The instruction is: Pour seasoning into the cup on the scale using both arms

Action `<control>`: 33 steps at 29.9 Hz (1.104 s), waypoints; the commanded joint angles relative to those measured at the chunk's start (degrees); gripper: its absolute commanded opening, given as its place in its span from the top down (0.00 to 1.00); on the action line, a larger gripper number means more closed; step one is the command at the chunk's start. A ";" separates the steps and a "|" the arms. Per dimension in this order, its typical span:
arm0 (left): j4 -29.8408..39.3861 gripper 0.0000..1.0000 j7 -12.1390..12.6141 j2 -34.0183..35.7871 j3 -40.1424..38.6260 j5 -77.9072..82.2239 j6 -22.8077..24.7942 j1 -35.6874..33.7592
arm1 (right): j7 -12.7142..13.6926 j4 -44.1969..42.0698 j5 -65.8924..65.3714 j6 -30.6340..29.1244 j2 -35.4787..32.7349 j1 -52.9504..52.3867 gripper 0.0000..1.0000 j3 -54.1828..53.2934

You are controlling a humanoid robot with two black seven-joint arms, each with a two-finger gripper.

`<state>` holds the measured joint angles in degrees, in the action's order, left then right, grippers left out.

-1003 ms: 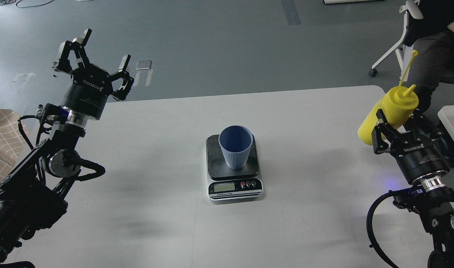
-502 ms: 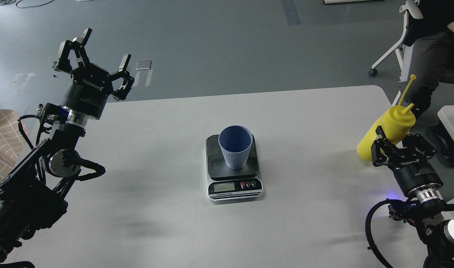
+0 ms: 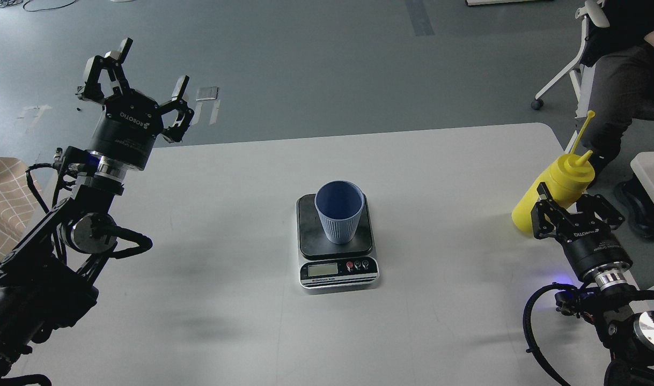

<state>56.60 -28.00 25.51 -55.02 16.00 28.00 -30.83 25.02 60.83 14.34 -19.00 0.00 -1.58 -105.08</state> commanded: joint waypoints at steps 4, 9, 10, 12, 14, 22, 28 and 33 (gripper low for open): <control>0.00 0.02 0.00 0.15 0.00 0.00 0.00 0.07 | 0.02 0.69 0.08 -0.07 0.00 0.43 0.02 0.14; 0.00 0.02 0.00 0.06 0.00 0.00 0.00 0.07 | 0.11 1.39 0.08 -0.16 0.00 1.05 0.02 0.58; 0.00 0.02 0.00 0.06 0.00 0.00 0.00 0.07 | 0.11 1.92 0.08 -0.16 0.00 1.57 0.02 0.58; -0.09 0.02 0.00 0.06 0.00 0.00 0.00 0.16 | 0.11 3.76 0.08 -0.16 0.00 2.98 0.02 0.76; -0.18 0.02 0.00 0.06 0.08 0.00 0.00 0.07 | 0.11 7.97 0.51 0.02 0.00 5.61 0.02 1.02; -0.27 0.02 0.00 -0.29 0.00 0.00 0.00 -0.01 | 0.20 15.45 1.83 0.02 0.00 12.38 0.02 1.29; -0.27 0.02 0.00 -0.64 0.08 0.00 0.00 0.25 | 0.37 18.09 3.77 -0.86 0.00 15.99 0.02 1.11; -0.27 0.02 0.00 -0.64 0.08 0.00 0.00 0.42 | 0.64 23.09 5.96 -5.33 0.00 19.94 0.01 1.72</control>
<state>56.33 -28.00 24.88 -54.94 16.01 28.00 -30.47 25.55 80.60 19.02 -21.75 0.00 16.20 -103.89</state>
